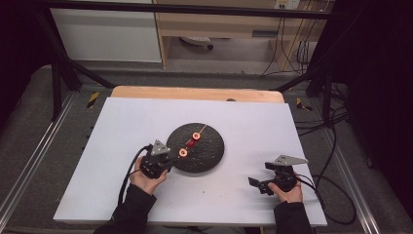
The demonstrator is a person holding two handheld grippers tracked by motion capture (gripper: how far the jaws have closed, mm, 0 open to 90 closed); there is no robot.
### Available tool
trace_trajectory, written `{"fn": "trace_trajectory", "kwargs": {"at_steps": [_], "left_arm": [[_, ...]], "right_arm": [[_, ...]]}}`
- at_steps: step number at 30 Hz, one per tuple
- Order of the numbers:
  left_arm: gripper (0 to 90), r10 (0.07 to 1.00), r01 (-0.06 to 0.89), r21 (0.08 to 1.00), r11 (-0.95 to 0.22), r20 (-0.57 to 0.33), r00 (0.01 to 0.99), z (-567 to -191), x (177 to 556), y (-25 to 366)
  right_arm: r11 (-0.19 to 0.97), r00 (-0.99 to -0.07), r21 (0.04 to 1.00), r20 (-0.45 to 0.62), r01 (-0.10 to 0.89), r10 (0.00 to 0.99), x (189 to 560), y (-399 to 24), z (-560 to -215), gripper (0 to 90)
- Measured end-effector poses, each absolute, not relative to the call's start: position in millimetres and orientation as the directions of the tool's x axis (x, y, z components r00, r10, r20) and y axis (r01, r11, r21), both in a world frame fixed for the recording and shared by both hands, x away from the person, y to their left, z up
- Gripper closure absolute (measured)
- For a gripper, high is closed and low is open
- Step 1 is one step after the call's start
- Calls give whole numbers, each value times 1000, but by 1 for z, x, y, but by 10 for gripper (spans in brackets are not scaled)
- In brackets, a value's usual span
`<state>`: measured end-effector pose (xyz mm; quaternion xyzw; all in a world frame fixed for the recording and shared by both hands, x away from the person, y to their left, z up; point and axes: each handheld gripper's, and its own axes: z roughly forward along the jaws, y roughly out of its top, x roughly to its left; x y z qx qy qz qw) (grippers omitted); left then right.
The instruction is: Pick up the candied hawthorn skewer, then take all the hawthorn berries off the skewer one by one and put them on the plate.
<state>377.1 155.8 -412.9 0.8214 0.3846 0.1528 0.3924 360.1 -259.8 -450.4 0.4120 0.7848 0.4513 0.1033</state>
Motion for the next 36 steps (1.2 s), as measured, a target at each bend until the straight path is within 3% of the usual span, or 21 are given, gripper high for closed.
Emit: {"fn": "trace_trajectory", "kwargs": {"at_steps": [19,36], "left_arm": [[883,703,442,828,-345,-84,706,-419,343,194],[883,690,408,854,-323,-82,719,-421,332,199]], "right_arm": [[238,-640,804,216,545,738,362,-223,-439,6],[202,-654,827,240,525,718,376,-168,-417,6]]}}
